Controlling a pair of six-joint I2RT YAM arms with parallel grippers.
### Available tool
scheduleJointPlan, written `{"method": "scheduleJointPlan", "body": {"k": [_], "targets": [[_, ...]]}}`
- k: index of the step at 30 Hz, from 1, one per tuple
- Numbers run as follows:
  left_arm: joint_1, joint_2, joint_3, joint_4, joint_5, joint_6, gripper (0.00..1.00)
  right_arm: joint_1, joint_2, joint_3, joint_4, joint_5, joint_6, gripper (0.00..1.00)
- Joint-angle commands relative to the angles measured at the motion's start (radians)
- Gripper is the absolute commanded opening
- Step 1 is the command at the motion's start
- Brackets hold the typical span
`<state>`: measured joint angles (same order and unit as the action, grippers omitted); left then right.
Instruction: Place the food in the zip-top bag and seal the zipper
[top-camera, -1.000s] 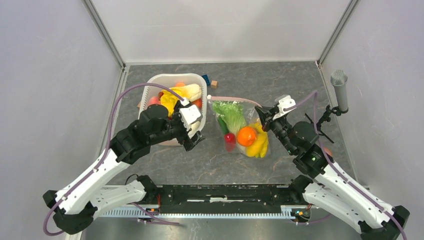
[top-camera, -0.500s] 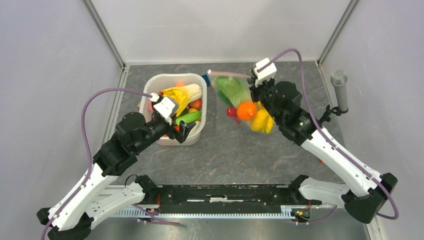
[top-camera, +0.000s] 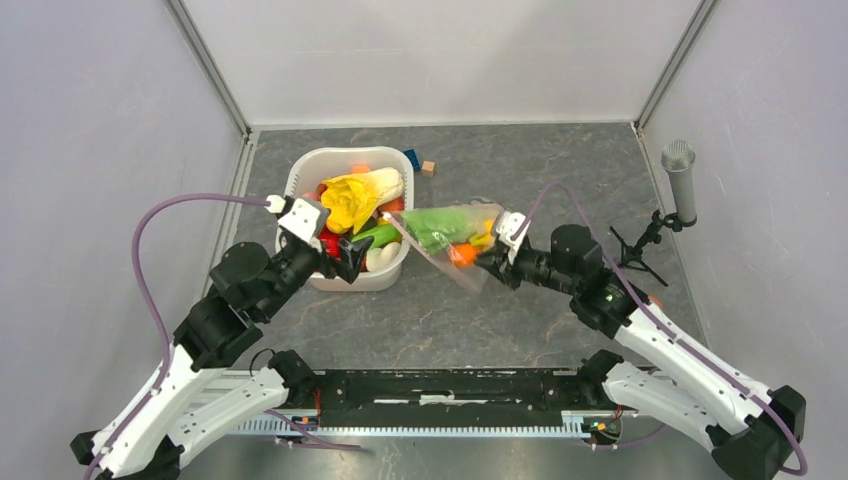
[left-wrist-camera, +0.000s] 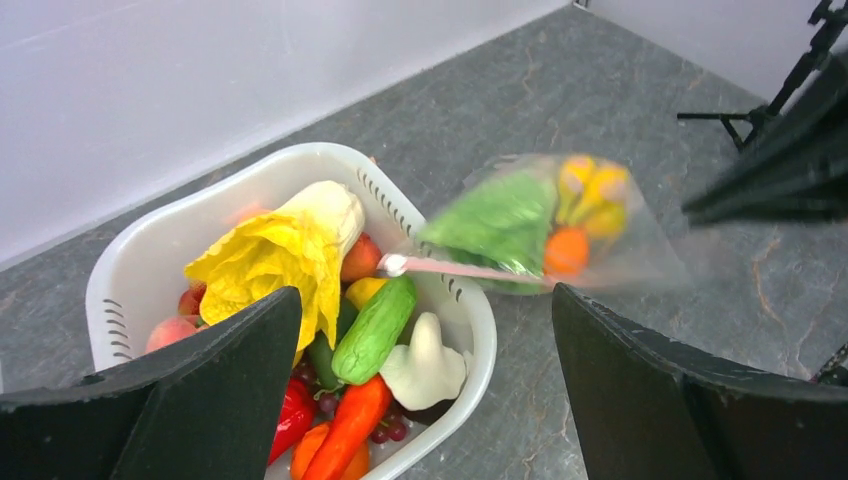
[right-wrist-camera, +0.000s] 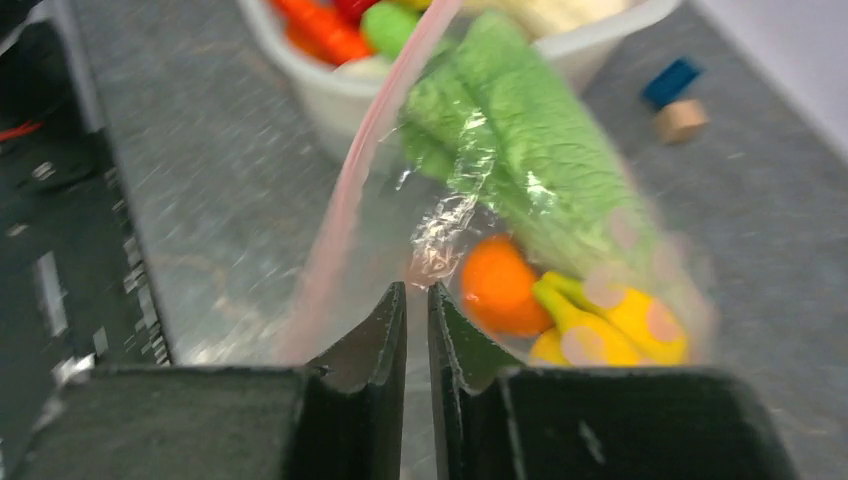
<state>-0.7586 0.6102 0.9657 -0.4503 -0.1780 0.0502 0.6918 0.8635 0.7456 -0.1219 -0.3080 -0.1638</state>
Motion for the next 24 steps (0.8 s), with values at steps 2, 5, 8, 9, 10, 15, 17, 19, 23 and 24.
{"method": "scheduleJointPlan", "body": {"k": [2,5,8,9,10,15,17,19,23,24], "targets": [[0.004,-0.001,0.023,0.056,-0.042,-0.031,1.00,0.003,-0.137,-0.069,-0.019,-0.219,0.006,0.16],[0.004,0.002,0.031,0.053,-0.036,-0.031,1.00,0.003,-0.186,-0.078,-0.028,-0.167,0.004,0.21],[0.005,-0.002,0.034,0.044,-0.037,-0.032,1.00,0.003,-0.208,-0.082,0.009,-0.116,0.028,0.37],[0.005,-0.004,0.036,0.038,-0.040,-0.033,1.00,0.003,-0.204,-0.080,0.026,-0.058,0.058,0.42],[0.004,-0.008,0.036,0.034,-0.041,-0.035,1.00,0.003,-0.196,-0.077,0.048,-0.009,0.082,0.45],[0.005,-0.018,0.023,0.038,-0.043,-0.040,1.00,0.003,-0.004,-0.017,0.183,0.243,0.282,0.57],[0.005,-0.012,0.024,0.033,-0.041,-0.073,1.00,0.002,0.116,0.065,0.173,0.358,0.338,0.60],[0.004,-0.008,0.025,0.023,-0.042,-0.087,1.00,0.001,0.249,0.159,0.165,0.465,0.365,0.60],[0.005,-0.001,0.020,0.009,-0.045,-0.110,1.00,-0.009,0.501,0.362,0.125,0.482,0.363,0.64],[0.005,0.001,0.019,0.003,-0.046,-0.111,1.00,-0.011,0.565,0.412,0.084,0.464,0.360,0.65]]}}
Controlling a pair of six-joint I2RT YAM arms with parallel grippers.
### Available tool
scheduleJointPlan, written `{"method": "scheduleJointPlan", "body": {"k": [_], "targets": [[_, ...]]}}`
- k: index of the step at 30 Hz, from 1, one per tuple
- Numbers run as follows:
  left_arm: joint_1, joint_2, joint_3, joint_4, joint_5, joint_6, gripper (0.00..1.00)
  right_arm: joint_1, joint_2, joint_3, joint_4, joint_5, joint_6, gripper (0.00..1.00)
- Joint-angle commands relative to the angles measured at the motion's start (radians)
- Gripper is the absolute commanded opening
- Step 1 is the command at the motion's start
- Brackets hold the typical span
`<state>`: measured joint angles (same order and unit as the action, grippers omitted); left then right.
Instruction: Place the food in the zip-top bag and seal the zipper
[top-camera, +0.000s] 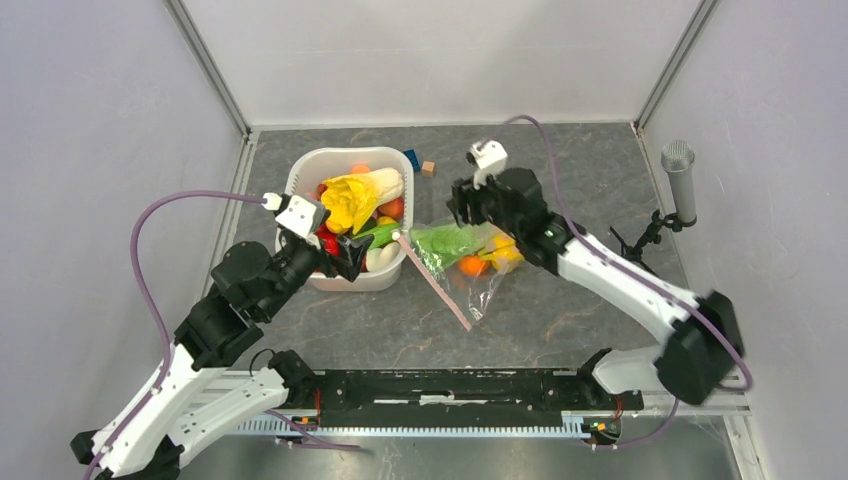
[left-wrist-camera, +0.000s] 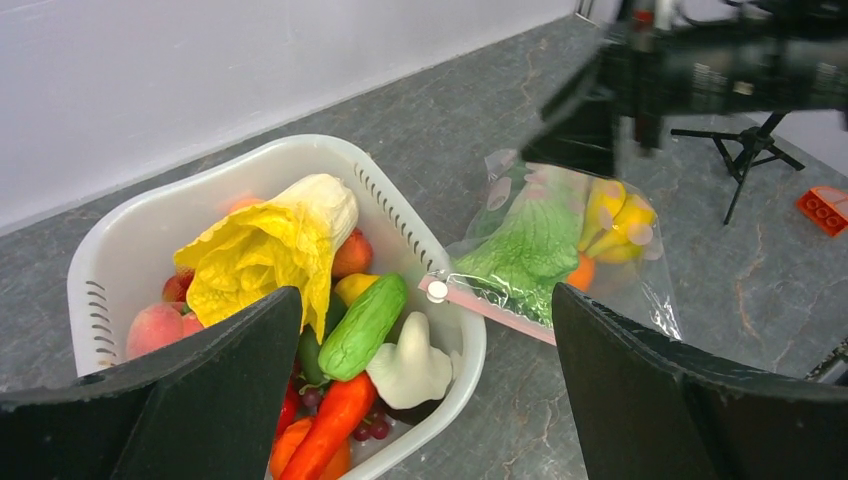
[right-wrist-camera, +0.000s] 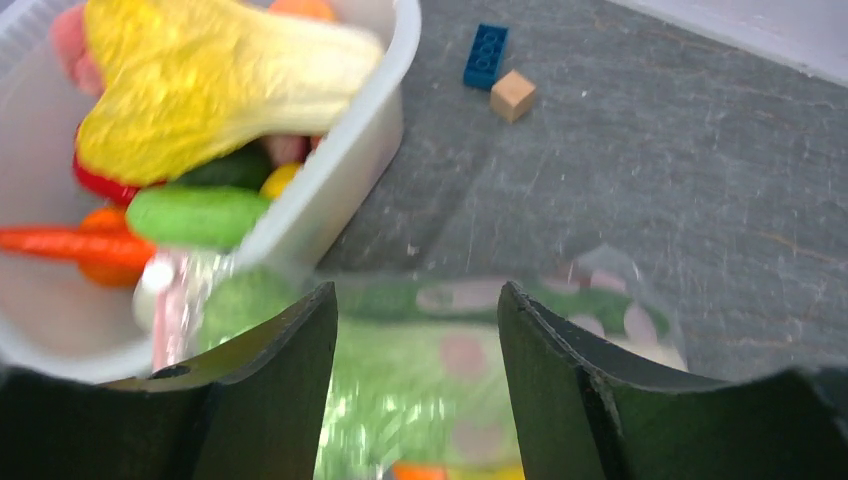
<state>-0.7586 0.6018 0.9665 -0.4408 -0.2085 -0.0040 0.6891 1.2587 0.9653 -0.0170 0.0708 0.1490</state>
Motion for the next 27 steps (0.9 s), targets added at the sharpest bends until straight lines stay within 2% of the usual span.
{"method": "scheduleJointPlan", "body": {"k": [1,4,6,10,14,16,18,21,24,27], "targets": [[0.005,0.013,0.020,-0.011,-0.016,-0.058,1.00,-0.008,0.219,0.226,-0.048,0.045,0.030,0.65],[0.005,0.017,0.024,-0.026,-0.010,-0.057,1.00,-0.007,0.310,0.266,-0.143,-0.065,-0.004,0.65],[0.006,0.015,0.020,-0.032,-0.015,-0.051,1.00,-0.008,0.274,0.165,-0.121,-0.112,-0.026,0.66],[0.005,0.022,0.012,-0.032,-0.027,-0.036,1.00,-0.008,0.096,-0.107,-0.039,-0.287,-0.110,0.68],[0.005,0.039,0.006,-0.015,-0.044,-0.029,1.00,-0.008,-0.142,-0.293,0.044,-0.470,-0.140,0.70],[0.007,0.045,-0.001,0.018,-0.052,-0.041,1.00,-0.009,-0.247,-0.333,0.058,-0.524,-0.179,0.70],[0.007,0.058,-0.003,0.039,-0.030,-0.046,1.00,-0.008,-0.318,-0.352,0.060,-0.458,-0.169,0.72],[0.009,0.100,0.022,0.004,-0.048,-0.064,1.00,-0.008,-0.395,-0.370,0.040,-0.175,-0.101,0.74],[0.022,0.133,0.042,-0.043,-0.065,-0.072,1.00,-0.008,-0.463,-0.400,0.030,0.100,-0.039,0.84],[0.087,0.155,0.059,-0.080,-0.050,-0.103,1.00,-0.008,-0.514,-0.423,0.049,0.222,0.012,0.87]]}}
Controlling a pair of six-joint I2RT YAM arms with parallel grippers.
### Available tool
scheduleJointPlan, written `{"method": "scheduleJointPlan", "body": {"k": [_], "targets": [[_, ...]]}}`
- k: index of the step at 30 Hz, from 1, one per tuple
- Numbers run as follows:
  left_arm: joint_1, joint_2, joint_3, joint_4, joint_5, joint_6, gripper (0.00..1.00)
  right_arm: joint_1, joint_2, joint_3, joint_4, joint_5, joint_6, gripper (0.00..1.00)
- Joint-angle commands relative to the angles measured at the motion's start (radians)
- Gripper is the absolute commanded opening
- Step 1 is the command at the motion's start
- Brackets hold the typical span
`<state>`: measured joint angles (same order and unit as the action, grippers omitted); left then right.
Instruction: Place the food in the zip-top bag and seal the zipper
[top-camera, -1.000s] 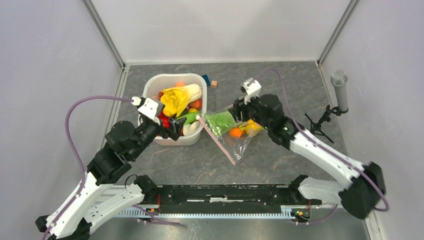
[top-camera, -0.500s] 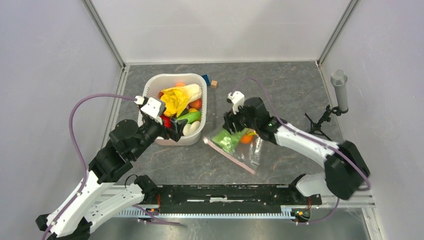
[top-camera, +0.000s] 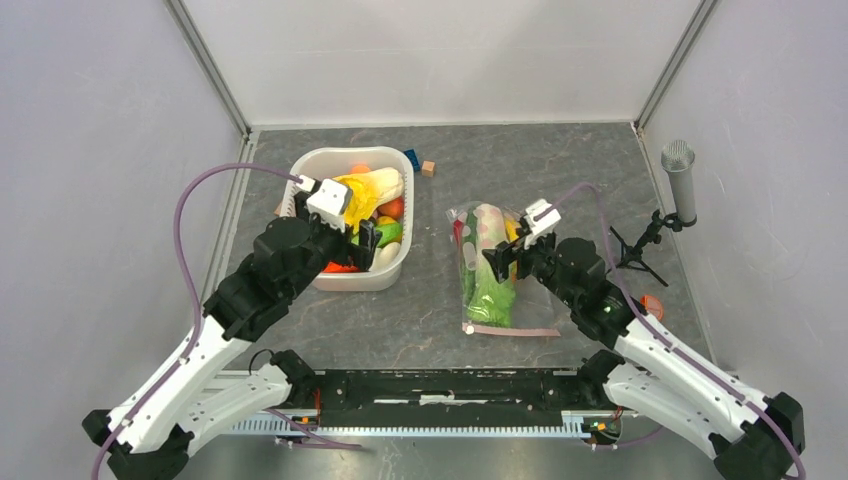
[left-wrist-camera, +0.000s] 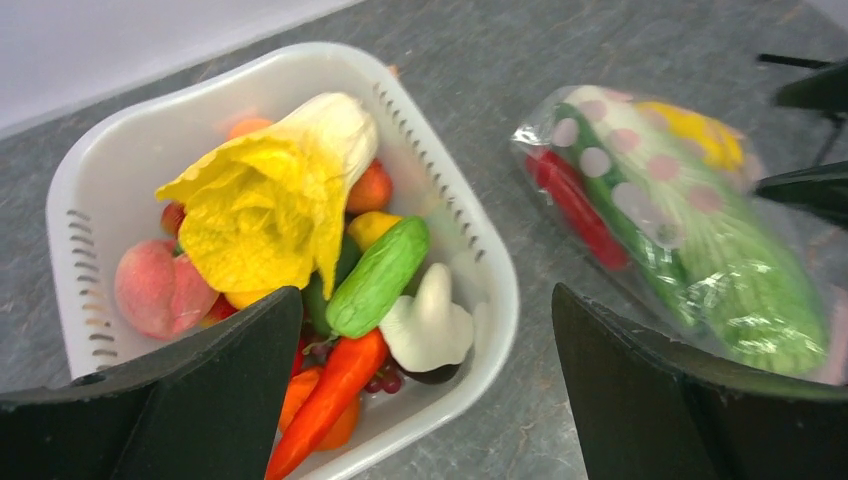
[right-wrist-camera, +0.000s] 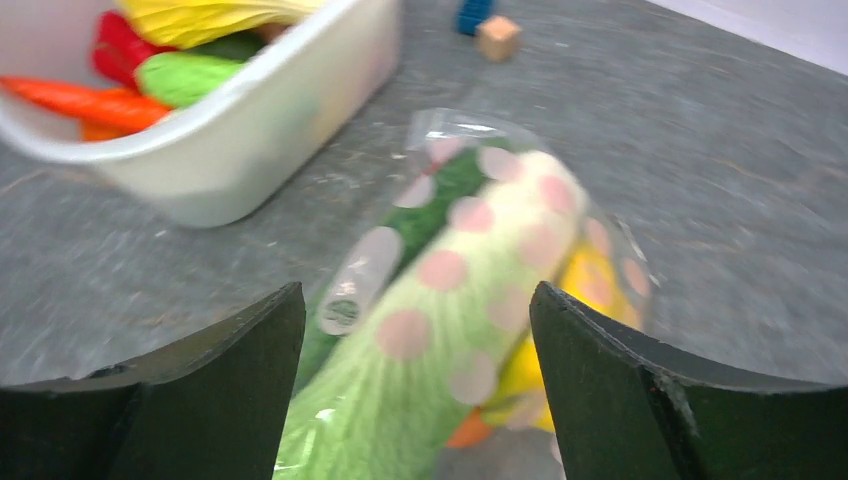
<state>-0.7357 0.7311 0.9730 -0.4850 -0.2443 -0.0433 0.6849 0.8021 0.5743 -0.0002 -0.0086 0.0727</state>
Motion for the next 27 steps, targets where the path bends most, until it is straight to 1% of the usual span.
{"method": "scheduleJointPlan", "body": {"k": [1,4,9,11,14,17,19,22,25,27], "targets": [[0.100,0.032,0.057,-0.046,0.001,-0.076,1.00,-0.004,-0.069,-0.035,0.038,0.317,0.099,0.88],[0.214,0.062,0.071,-0.065,0.061,-0.105,1.00,-0.005,-0.067,-0.002,0.008,0.351,0.126,0.89],[0.415,0.139,0.101,-0.082,0.211,-0.201,1.00,-0.003,-0.014,0.067,-0.091,0.421,0.139,0.89],[0.458,0.145,0.107,-0.097,0.198,-0.239,1.00,-0.004,-0.008,0.079,-0.098,0.441,0.134,0.90],[0.463,0.120,0.106,-0.102,0.120,-0.296,1.00,-0.004,-0.014,0.088,-0.106,0.471,0.132,0.90],[0.463,0.108,0.111,-0.137,-0.027,-0.445,1.00,-0.004,-0.027,0.083,-0.103,0.487,0.144,0.92],[0.463,0.111,0.118,-0.165,-0.076,-0.449,1.00,-0.004,-0.034,0.079,-0.099,0.486,0.159,0.92],[0.463,0.114,0.110,-0.184,-0.119,-0.460,1.00,-0.004,-0.043,0.069,-0.086,0.484,0.187,0.93],[0.463,0.104,0.099,-0.181,-0.112,-0.497,1.00,-0.004,-0.055,0.056,-0.063,0.485,0.198,0.93],[0.463,0.093,0.081,-0.153,-0.090,-0.489,1.00,-0.004,-0.057,0.053,-0.061,0.484,0.199,0.93]]}}
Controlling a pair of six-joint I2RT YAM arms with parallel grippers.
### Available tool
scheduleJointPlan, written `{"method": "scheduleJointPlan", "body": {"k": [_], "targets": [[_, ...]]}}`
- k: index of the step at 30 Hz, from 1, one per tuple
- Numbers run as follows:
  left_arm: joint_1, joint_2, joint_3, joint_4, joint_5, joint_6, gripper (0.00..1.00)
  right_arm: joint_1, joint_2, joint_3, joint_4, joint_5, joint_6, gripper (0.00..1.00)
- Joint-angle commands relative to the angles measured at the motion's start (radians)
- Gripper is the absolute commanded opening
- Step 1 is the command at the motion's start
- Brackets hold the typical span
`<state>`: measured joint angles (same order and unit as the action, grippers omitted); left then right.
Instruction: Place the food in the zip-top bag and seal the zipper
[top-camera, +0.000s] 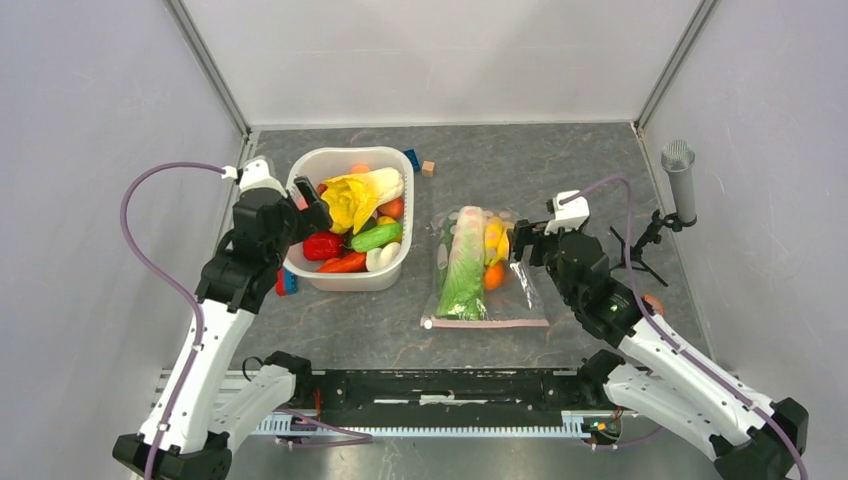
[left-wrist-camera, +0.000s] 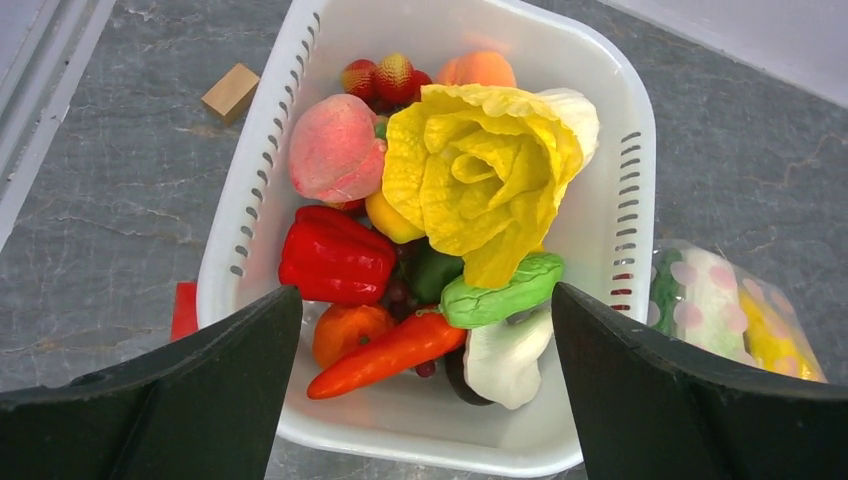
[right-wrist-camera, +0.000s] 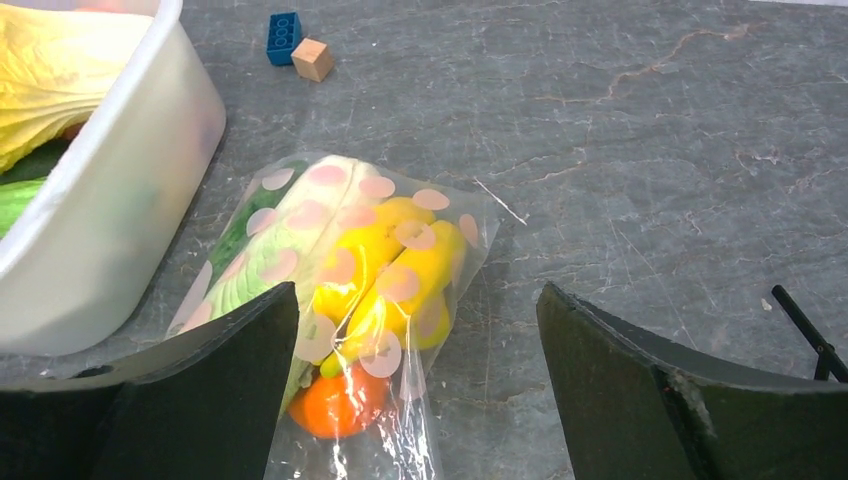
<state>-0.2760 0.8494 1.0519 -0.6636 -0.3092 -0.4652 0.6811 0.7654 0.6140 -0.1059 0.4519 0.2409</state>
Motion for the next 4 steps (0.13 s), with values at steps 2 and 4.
{"method": "scheduleJointPlan", "body": {"k": [2,4], "targets": [[0.003,-0.034,-0.015,0.049,-0.016,-0.049,1.00,0.000,-0.019,0.013,0.042,0.024,0.033,0.93],[0.003,-0.039,-0.023,0.055,-0.025,-0.043,1.00,0.000,-0.017,0.012,0.038,0.023,0.037,0.93]]}}
